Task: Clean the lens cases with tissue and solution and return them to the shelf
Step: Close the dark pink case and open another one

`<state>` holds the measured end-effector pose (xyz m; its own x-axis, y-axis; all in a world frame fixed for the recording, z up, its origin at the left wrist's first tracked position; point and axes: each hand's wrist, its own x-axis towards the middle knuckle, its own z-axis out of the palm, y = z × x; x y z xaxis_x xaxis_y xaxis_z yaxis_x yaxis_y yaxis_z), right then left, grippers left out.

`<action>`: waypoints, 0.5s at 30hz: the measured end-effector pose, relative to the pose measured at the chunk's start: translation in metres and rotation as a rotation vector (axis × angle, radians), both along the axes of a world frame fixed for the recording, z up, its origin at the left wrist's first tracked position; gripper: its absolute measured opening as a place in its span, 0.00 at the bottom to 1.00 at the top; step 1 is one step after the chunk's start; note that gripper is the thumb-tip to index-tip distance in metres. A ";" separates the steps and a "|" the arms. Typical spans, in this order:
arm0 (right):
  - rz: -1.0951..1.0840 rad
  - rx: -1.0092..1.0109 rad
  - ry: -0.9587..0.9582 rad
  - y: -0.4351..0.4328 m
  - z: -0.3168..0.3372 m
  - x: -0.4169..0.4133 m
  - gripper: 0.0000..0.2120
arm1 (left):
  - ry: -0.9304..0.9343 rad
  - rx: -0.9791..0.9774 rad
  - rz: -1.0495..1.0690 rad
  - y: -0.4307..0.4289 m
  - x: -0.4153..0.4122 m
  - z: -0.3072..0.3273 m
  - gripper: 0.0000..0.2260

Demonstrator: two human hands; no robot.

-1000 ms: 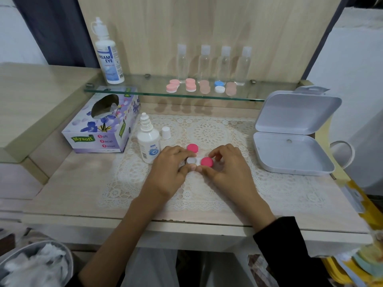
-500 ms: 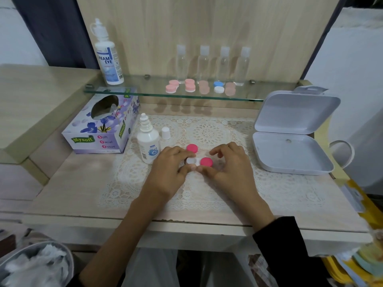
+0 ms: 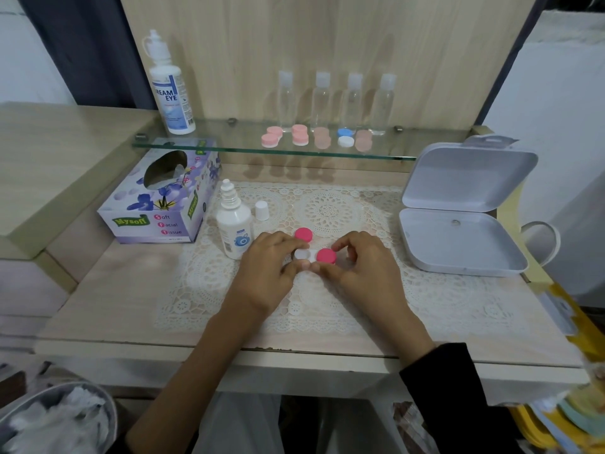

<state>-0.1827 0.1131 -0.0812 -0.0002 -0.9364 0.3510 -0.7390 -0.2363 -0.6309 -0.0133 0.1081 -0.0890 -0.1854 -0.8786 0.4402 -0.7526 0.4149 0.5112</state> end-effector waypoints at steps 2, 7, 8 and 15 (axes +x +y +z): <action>0.023 0.011 0.007 -0.001 0.000 -0.001 0.15 | -0.004 -0.002 -0.003 0.000 0.000 -0.001 0.13; 0.094 0.008 0.020 0.002 0.000 0.000 0.17 | -0.010 -0.008 -0.009 0.000 0.001 -0.001 0.13; 0.091 0.001 0.017 0.003 0.000 0.001 0.20 | -0.011 -0.009 -0.009 0.000 0.001 -0.001 0.13; 0.047 -0.005 -0.068 0.000 -0.001 -0.001 0.17 | -0.010 -0.007 -0.002 0.001 0.000 0.000 0.13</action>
<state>-0.1840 0.1129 -0.0827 0.0201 -0.9342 0.3561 -0.6825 -0.2731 -0.6779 -0.0128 0.1086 -0.0893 -0.1911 -0.8754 0.4441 -0.7568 0.4195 0.5012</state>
